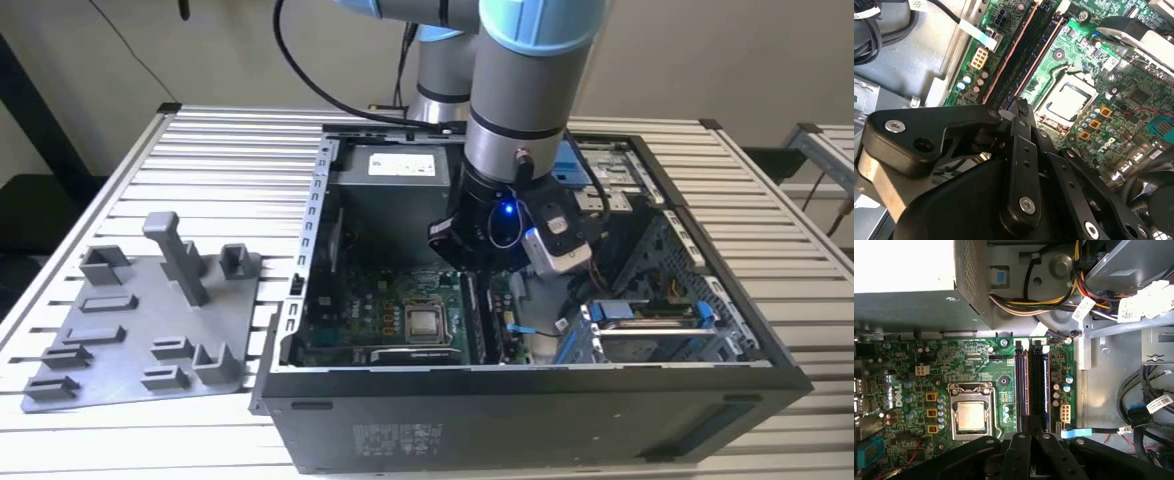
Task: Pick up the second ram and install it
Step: 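Press down the second ram until it locks into place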
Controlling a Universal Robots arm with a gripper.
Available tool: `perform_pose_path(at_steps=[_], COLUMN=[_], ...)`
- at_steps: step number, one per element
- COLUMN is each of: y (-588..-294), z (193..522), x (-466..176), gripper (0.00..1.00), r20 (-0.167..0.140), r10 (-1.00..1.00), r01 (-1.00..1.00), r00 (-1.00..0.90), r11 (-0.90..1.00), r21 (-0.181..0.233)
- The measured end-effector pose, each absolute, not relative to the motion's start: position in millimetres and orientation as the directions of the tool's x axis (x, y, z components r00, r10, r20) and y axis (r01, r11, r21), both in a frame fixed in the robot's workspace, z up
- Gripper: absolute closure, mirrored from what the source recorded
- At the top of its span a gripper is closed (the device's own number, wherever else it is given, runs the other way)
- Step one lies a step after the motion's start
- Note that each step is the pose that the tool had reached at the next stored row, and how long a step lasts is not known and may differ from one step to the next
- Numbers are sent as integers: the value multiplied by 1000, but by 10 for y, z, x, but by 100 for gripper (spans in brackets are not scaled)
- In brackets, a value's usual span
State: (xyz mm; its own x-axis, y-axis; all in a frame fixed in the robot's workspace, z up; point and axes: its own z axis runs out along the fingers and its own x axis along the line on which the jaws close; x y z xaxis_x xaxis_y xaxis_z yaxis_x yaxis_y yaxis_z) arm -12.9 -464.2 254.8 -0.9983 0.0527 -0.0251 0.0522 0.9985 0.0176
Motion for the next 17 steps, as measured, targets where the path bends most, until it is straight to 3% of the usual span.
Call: perform_pose_path(at_steps=[6, 10, 17], y=[-4642, -4668, -4669], z=[2553, 2553, 2550], x=[-117, -87, -75], gripper=[89, 89, 89], r20=[-24, 7, -5], r10=[53, 53, -4], r01=[52, 53, -4], r00=[-998, -999, -1000], r11=[998, 998, 1000], r21=[17, 17, 18])
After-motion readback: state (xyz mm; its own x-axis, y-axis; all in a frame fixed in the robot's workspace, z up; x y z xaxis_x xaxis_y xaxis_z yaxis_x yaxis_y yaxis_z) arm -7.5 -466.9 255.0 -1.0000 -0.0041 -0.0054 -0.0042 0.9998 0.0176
